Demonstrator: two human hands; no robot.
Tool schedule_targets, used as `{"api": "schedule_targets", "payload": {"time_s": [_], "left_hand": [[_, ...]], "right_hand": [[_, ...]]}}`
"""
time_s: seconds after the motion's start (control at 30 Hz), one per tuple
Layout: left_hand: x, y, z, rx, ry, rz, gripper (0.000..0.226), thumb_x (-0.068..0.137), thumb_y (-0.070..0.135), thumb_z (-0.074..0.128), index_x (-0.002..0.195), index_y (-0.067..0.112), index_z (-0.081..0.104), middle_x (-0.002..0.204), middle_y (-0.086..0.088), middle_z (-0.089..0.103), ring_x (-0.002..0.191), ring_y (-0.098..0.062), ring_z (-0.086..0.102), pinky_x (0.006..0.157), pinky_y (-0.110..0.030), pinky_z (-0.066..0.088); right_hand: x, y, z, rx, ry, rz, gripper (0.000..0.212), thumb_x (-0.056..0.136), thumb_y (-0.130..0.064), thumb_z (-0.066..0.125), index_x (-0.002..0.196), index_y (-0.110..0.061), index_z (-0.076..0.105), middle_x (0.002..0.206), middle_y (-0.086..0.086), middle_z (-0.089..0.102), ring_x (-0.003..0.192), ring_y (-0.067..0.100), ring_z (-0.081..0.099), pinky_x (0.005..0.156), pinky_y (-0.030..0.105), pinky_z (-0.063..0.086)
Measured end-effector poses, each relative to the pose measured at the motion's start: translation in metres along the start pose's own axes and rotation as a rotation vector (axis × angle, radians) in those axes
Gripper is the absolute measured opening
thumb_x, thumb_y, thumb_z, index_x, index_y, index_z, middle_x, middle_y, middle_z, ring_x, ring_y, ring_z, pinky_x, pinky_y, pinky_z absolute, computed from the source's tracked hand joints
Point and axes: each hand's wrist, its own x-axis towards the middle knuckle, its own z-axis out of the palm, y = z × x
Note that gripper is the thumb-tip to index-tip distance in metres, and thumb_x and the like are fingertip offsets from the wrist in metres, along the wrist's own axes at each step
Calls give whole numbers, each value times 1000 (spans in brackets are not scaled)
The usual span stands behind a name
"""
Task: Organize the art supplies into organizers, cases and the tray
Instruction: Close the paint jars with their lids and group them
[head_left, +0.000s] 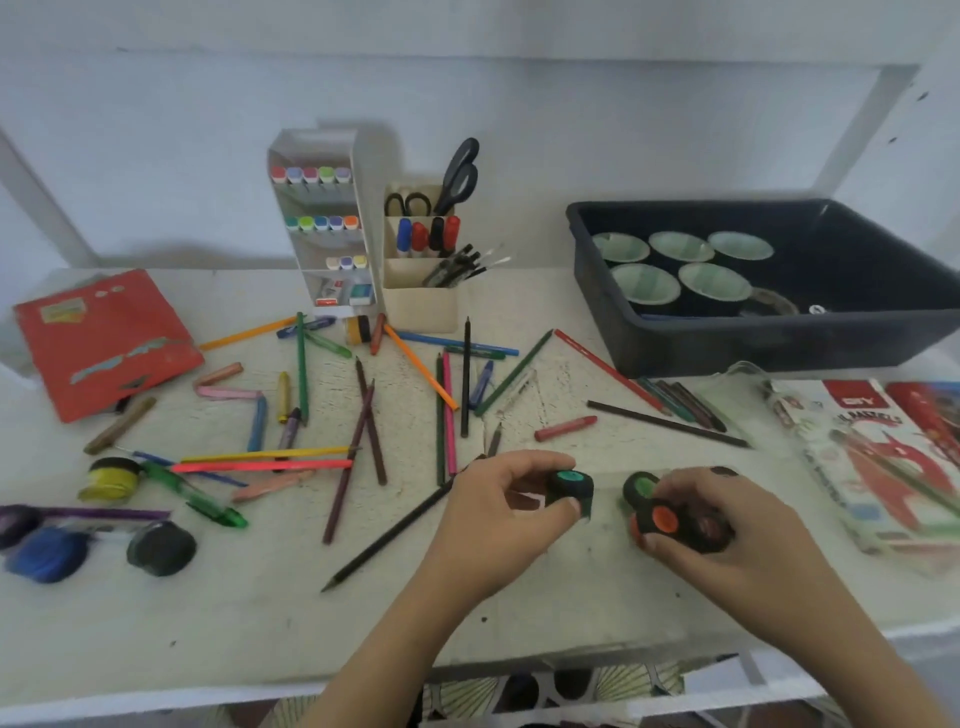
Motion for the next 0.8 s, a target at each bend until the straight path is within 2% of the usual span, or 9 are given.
{"api": "schedule_targets", "payload": {"time_s": [0.07, 0.1, 0.23, 0.37, 0.5, 0.63, 0.7, 0.8], "left_hand": [[1, -2, 11, 82, 36, 45, 33, 78, 12, 70, 103, 33, 66, 96, 13, 68, 89, 2, 63, 79, -14, 51], [2, -3, 15, 89, 46, 50, 33, 79, 10, 68, 104, 31, 66, 97, 13, 67, 89, 3, 63, 78, -13, 51], [4, -8, 28, 184, 70, 128, 39, 81, 0, 59, 113, 23, 64, 97, 11, 62, 90, 3, 60, 77, -9, 49], [7, -12, 36, 390, 36, 218, 41, 86, 4, 53, 122, 22, 61, 103, 15, 53, 97, 4, 53, 87, -10, 46], [6, -11, 43, 419, -31, 234, 41, 85, 6, 52, 120, 25, 61, 105, 18, 52, 99, 5, 51, 84, -9, 45], [4, -10, 45, 410, -105, 235, 42, 80, 10, 56, 118, 26, 62, 107, 16, 56, 99, 5, 51, 84, -8, 44], [4, -10, 45, 419, -144, 242, 40, 78, 14, 60, 117, 26, 63, 106, 15, 59, 99, 4, 52, 84, -10, 45], [6, -10, 41, 423, -181, 237, 35, 77, 16, 65, 111, 25, 66, 103, 13, 62, 96, 1, 55, 82, -13, 47]], "right_hand": [[-1, 8, -1, -67, -13, -37, 26, 64, -42, 75, 84, -40, 60, 75, -26, 58, 76, 0, 53, 61, 19, 37], [-1, 11, -1, -84, -16, -43, 25, 63, -45, 70, 85, -39, 60, 73, -29, 55, 73, -1, 52, 62, 20, 37], [-3, 19, 3, -122, -8, -81, 25, 65, -45, 63, 89, -38, 61, 82, -30, 55, 76, -5, 51, 66, 29, 41], [-7, 22, 6, -192, 31, -102, 27, 69, -50, 49, 90, -40, 62, 83, -26, 59, 76, 0, 52, 71, 24, 24], [-8, 25, 7, -196, 49, -114, 28, 71, -50, 47, 91, -39, 63, 84, -25, 59, 76, 2, 54, 71, 23, 18], [-7, 29, 9, -186, 54, -121, 27, 75, -48, 46, 92, -38, 65, 84, -25, 59, 76, 2, 54, 72, 25, 22], [-7, 31, 9, -199, 57, -133, 26, 76, -46, 46, 90, -37, 65, 82, -25, 60, 75, 3, 55, 69, 21, 25], [-6, 33, 9, -202, 54, -141, 18, 75, -42, 54, 88, -39, 65, 80, -26, 59, 72, 1, 53, 75, 15, 25]]}}
